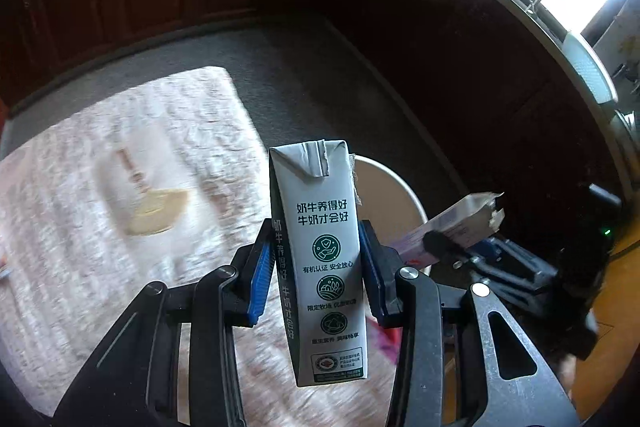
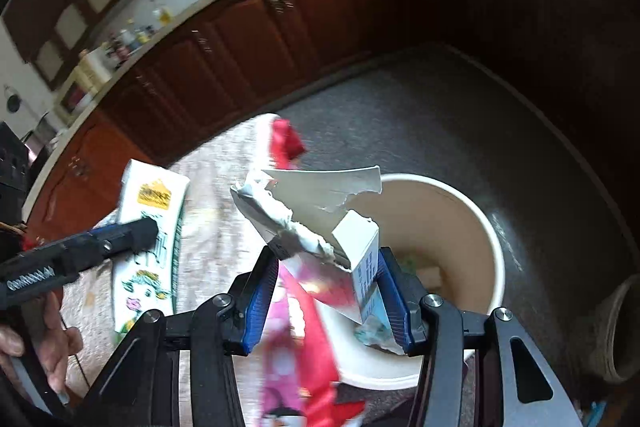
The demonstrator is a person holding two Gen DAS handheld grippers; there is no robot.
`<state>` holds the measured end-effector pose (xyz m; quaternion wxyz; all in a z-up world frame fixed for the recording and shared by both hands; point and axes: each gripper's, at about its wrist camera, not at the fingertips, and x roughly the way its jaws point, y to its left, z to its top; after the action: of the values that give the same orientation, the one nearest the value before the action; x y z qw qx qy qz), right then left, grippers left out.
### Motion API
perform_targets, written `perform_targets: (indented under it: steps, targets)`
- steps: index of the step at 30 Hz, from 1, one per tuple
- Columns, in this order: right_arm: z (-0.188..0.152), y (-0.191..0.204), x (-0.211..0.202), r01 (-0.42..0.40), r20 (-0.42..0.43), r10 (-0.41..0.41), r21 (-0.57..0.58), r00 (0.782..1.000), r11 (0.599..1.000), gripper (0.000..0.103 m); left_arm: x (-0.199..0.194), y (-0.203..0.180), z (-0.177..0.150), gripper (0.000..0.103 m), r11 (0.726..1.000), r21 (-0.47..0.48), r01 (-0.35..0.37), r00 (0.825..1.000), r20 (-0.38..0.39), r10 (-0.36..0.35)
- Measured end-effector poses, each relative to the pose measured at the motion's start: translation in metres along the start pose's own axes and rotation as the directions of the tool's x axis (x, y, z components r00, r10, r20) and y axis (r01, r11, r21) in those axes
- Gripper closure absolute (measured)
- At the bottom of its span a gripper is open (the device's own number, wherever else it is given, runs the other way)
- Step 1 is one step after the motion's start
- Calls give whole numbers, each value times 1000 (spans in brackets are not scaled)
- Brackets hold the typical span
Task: Collect trash
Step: 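Carry the carton and box over the white bin and open both tools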
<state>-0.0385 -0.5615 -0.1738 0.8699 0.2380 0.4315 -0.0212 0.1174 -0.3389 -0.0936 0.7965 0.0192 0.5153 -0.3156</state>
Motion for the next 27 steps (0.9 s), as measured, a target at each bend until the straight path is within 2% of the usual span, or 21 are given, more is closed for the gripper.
perform_targets:
  steps: [8, 13, 14, 16, 17, 18, 20, 27]
  targets:
    - [-12, -37, 26, 54, -68, -50, 71, 996, 996, 55, 40, -16, 8, 66, 999, -6, 53, 998, -16, -53]
    - [-15, -41, 40, 74, -104, -63, 104, 993, 992, 54, 56, -24, 6, 66, 999, 22, 36, 999, -20, -36]
    - [-16, -44, 42, 80, -112, -67, 109, 991, 991, 53, 58, -26, 5, 66, 999, 25, 32, 999, -19, -32]
    - [-19, -48, 49, 106, -125, -92, 109, 988, 988, 42, 61, -27, 4, 65, 999, 32, 35, 999, -22, -35]
    - [-19, -49, 50, 120, -125, -106, 106, 986, 987, 40, 62, -32, 3, 62, 999, 34, 32, 999, -23, -31]
    - [-19, -51, 50, 125, -125, -111, 106, 986, 987, 38, 63, -34, 3, 53, 999, 40, 24, 999, -23, -23]
    - [-20, -55, 48, 127, -124, -112, 120, 986, 985, 37, 64, -36, 2, 44, 999, 44, 21, 1000, -22, -20]
    - [-22, -59, 43, 130, -113, -114, 142, 987, 981, 33, 59, -33, -4, 44, 999, 41, 13, 1000, -18, -13]
